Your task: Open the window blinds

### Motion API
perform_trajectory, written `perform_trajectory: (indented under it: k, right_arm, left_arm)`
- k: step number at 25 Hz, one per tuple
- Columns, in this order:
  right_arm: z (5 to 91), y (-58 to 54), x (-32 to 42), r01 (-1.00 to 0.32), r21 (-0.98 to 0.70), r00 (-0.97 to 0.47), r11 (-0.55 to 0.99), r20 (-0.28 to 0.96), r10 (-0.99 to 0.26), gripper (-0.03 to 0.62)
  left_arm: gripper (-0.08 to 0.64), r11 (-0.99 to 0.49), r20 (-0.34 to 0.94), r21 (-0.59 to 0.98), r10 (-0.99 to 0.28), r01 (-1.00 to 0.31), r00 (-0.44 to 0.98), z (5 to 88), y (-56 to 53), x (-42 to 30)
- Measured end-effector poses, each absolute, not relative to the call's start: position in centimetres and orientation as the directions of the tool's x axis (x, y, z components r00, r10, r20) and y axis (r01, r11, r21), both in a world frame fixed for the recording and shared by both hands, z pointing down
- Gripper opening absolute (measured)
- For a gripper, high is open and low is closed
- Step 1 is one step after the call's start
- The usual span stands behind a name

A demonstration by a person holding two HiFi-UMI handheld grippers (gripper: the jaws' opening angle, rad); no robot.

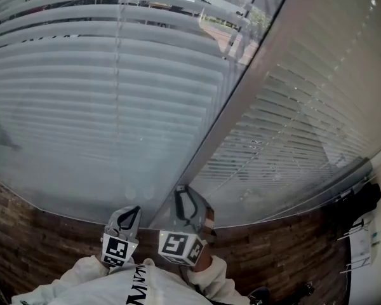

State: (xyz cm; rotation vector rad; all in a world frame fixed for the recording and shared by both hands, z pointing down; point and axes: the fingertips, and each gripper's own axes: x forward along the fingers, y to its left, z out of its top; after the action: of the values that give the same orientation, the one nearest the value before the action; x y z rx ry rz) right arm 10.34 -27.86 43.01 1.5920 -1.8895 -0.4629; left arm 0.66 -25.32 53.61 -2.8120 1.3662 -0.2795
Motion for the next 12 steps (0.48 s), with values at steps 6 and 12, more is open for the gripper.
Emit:
perform_trajectory:
  k: [6, 12]
  right_arm:
    - [42.8, -28.2, 11.5, -0.976, -0.095, -0.213, 0.197, 0.202, -0.956, 0.130]
    - [43.0, -28.4, 12.1, -0.776, -0.603, -0.305, 0.183, 0.106, -0.946, 0.129]
  left_arm:
    - [0.000, -0.620, 0.152, -0.087, -0.782, -0.780, 0.604, 53.2, -25.6, 0.8]
    - [0.000, -0.612, 0.141, -0.097, -0.789, -0.785, 0.598, 52.6, -25.7, 0.8]
